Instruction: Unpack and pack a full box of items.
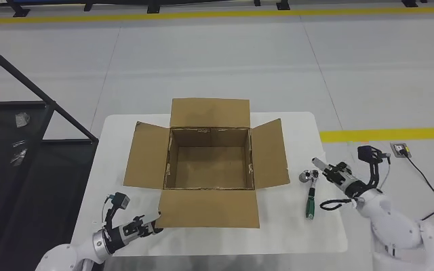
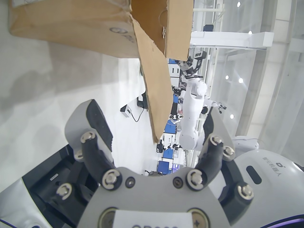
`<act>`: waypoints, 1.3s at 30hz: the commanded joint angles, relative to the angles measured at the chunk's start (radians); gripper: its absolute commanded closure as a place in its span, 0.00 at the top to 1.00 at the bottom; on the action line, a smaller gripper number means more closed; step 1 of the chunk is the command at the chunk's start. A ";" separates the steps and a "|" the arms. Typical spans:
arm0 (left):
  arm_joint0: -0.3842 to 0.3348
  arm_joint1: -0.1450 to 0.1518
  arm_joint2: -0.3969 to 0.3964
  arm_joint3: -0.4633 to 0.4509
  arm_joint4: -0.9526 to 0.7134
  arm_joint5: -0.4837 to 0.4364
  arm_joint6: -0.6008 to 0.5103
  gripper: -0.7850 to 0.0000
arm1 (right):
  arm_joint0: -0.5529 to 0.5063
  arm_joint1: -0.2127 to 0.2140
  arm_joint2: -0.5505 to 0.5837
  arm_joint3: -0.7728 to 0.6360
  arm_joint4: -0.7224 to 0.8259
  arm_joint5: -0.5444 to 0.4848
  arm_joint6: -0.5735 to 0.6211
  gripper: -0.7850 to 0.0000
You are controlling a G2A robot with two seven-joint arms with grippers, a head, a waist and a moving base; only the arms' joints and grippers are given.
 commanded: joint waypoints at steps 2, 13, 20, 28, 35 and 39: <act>0.005 0.001 -0.002 -0.003 -0.004 -0.011 0.001 1.00 | 0.052 0.010 -0.030 0.037 0.131 -0.164 0.096 1.00; 0.055 0.007 -0.078 0.003 -0.079 -0.093 -0.003 1.00 | 0.321 0.030 -0.261 0.223 0.151 -0.221 0.388 1.00; 0.129 0.017 -0.191 -0.019 -0.203 -0.161 -0.082 1.00 | 0.346 0.040 -0.311 0.251 0.164 -0.245 0.399 1.00; 0.152 0.015 -0.281 0.023 -0.368 -0.184 -0.043 1.00 | 0.353 0.051 -0.356 0.260 0.177 -0.269 0.385 1.00; 0.144 0.011 -0.263 0.015 -0.343 -0.166 -0.010 1.00 | 0.344 0.064 -0.380 0.238 0.195 -0.294 0.392 1.00; 0.124 0.012 -0.228 0.001 -0.243 -0.130 -0.010 1.00 | 0.305 0.075 -0.346 0.187 0.118 -0.219 0.317 1.00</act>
